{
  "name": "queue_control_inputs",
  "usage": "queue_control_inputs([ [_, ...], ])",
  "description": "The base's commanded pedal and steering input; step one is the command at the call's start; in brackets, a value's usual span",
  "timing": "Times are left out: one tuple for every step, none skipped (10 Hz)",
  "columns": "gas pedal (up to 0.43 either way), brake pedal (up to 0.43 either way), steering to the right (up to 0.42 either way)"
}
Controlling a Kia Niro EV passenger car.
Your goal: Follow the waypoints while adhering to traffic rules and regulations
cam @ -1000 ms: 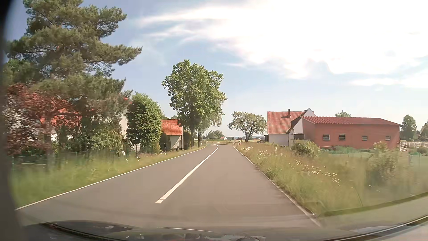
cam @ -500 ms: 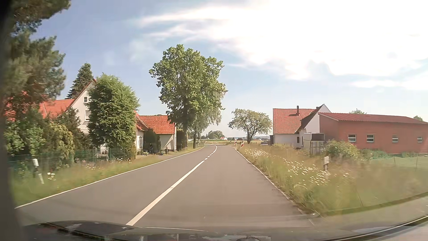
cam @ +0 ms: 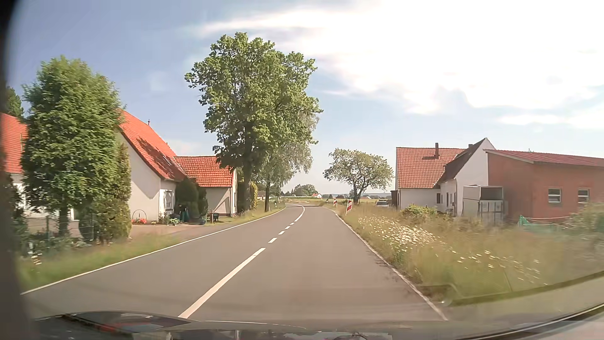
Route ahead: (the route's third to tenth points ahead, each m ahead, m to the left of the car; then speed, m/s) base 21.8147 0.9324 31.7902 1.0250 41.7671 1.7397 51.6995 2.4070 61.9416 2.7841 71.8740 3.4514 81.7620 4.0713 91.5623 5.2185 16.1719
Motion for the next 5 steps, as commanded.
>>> queue_control_inputs([
  [0.138,0.000,-0.002],
  [0.138,0.000,-0.002],
  [0.138,0.000,-0.002],
  [0.138,0.000,-0.003],
  [0.150,0.000,-0.002],
])
